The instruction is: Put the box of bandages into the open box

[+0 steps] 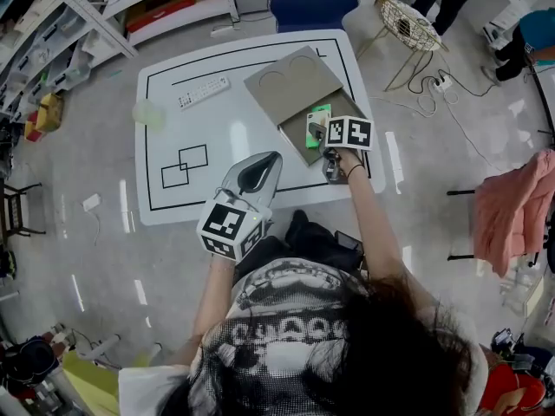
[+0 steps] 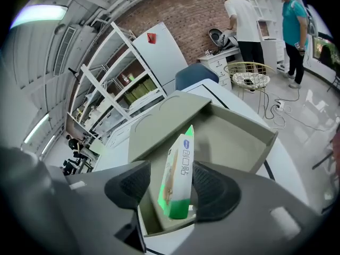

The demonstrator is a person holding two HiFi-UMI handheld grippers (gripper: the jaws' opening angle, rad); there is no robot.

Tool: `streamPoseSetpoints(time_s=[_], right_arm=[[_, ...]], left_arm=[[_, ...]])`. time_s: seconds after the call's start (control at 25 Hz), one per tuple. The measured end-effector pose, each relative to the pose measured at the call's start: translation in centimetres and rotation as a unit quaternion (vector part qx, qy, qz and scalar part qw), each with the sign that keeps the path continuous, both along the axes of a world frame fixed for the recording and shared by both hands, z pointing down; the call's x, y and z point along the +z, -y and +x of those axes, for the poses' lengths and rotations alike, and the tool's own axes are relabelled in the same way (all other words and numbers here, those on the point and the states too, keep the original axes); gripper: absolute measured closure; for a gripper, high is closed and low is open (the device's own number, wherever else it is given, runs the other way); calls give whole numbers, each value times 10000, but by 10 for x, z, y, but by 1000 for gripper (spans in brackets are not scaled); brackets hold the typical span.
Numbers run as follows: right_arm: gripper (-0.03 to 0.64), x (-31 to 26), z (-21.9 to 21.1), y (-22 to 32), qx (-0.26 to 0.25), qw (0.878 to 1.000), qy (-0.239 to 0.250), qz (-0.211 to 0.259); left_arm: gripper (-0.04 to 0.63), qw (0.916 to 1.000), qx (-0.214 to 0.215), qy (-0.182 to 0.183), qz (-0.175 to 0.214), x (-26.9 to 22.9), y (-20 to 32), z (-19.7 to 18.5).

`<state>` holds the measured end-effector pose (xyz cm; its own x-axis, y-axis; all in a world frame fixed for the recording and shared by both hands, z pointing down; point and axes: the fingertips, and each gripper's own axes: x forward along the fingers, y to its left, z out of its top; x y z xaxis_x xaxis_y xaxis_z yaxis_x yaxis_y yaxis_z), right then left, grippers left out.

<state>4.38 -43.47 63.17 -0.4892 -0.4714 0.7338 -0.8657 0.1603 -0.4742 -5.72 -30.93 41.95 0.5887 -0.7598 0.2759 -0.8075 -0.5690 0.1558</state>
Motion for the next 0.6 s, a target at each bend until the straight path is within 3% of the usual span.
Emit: streamPoseSetpoints(time_s=[0.4,0.6], right_arm=[[374,-25,21,-3,416,9984,228,312],[382,-45,14,-17,269,9967,472,595]], left_arm=[[595,10000,96,-22,4,4,-8,4],[595,9999,132,-47,18,3,-16,3]])
